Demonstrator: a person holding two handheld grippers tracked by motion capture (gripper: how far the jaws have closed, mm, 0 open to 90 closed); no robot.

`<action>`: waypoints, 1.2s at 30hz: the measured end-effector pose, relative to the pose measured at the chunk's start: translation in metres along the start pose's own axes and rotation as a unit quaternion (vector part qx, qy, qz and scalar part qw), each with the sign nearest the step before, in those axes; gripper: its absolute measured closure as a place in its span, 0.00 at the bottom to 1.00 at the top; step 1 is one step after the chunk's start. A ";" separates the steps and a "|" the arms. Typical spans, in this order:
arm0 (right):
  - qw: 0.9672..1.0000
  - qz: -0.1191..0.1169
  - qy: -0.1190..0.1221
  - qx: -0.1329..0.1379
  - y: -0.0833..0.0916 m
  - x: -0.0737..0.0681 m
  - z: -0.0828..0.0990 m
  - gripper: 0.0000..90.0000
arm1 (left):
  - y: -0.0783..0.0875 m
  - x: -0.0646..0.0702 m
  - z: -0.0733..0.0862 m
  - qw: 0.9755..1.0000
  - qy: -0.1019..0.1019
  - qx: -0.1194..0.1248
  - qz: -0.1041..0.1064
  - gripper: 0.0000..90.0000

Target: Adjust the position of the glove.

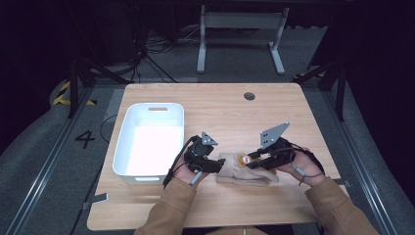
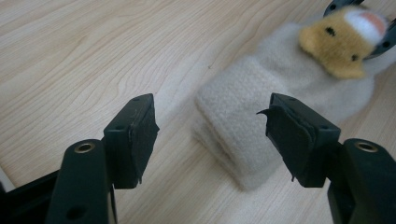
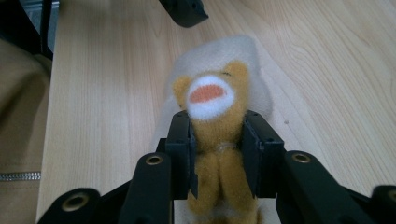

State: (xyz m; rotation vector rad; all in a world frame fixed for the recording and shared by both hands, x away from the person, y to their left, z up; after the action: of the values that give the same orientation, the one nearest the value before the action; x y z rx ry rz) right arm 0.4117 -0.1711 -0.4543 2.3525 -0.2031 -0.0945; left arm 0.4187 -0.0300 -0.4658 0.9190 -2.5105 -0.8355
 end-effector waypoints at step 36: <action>0.999 0.034 -0.016 -0.037 -0.007 0.012 0.027 0.49 | -0.008 0.017 -0.004 0.999 -0.009 -0.009 0.053 0.32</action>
State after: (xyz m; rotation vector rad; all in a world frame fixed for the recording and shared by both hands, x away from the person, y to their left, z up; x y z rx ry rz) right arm 0.4204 -0.1871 -0.4785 2.2692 -0.2914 -0.1055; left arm 0.4123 -0.0478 -0.4660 0.7699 -2.5378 -0.8337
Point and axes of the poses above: each handheld gripper's, and its own axes: y roughly backward along the jaws, z roughly out of its underside, x roughly to its right, the point moved 10 cm from there along -y, roughly forward along the jaws, and after that the axes turned 6 degrees about x, right-handed, at the moved point
